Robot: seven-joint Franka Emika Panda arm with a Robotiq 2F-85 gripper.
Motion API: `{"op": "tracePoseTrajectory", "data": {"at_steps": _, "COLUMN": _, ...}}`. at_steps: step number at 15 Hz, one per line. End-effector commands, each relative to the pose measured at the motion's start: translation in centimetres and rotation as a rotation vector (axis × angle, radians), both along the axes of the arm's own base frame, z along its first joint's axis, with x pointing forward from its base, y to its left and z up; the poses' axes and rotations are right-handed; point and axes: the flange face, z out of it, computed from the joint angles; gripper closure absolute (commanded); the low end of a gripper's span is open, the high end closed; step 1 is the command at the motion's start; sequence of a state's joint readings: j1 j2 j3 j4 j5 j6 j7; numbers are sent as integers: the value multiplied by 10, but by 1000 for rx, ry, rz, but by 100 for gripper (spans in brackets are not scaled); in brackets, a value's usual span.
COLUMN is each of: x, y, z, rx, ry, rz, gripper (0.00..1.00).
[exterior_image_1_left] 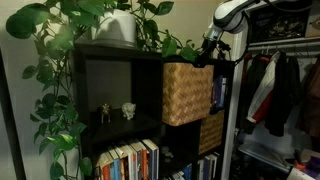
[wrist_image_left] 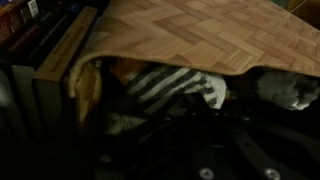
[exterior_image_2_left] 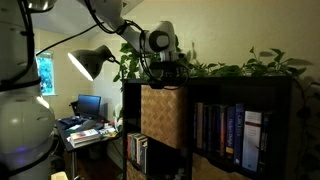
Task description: Open the top drawer, put the objects on top of the cabinet in the drawer, then close it
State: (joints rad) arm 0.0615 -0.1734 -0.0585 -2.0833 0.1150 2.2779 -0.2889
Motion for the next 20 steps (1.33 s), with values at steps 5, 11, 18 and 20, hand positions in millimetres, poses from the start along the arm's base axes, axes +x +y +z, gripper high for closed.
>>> {"op": "tracePoseTrajectory", "data": {"at_steps": 5, "x": -24, "y": 6, "z": 48, "rx": 12, "ry": -68, "rz": 4, "gripper": 53}}
{"op": "tracePoseTrajectory", "data": {"at_steps": 11, "x": -55, "y": 22, "z": 65, "rx": 17, "ry": -58, "rz": 1, "gripper": 15}}
{"op": "tracePoseTrajectory", "data": {"at_steps": 18, "x": -98, "y": 57, "z": 49, "rx": -26, "ry": -68, "rz": -96, "gripper": 0}}
{"op": "tracePoseTrajectory", "data": {"at_steps": 20, "x": -112, "y": 67, "z": 39, "rx": -34, "ry": -61, "rz": -120, "gripper": 3}}
